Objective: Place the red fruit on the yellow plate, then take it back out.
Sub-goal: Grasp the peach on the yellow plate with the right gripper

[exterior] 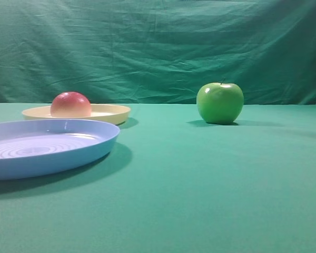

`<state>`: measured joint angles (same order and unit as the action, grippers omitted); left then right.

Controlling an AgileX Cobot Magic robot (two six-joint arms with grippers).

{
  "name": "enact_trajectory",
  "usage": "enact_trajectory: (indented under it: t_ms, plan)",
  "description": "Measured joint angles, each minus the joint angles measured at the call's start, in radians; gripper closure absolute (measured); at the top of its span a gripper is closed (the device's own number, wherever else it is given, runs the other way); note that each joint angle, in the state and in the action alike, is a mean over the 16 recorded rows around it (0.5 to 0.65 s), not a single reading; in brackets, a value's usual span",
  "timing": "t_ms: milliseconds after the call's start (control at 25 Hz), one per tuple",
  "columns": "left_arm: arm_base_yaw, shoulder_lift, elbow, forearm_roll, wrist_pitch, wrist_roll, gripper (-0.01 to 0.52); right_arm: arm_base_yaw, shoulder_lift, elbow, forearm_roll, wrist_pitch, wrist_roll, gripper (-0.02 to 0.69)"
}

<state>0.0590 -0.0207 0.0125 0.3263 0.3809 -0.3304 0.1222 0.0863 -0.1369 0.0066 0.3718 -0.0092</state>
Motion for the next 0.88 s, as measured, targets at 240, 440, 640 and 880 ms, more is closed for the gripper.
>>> enact_trajectory:
  t_ms: [240,440,640,880]
  plan:
    - [0.000,0.000,0.000,0.000,0.000,0.000,0.514,0.002,0.151,-0.216,0.111,0.106,-0.099,0.665]
    - [0.000,0.000,0.000,0.000,0.000,0.000,0.514,0.004,0.286,-0.372,0.271,0.207,-0.246,0.665]
    - [0.000,0.000,0.000,0.000,0.000,0.000,0.514,0.012,0.394,-0.452,0.471,0.267,-0.429,0.665]
    - [0.000,0.000,0.000,0.000,0.000,0.000,0.514,0.029,0.514,-0.485,0.680,0.253,-0.610,0.665]
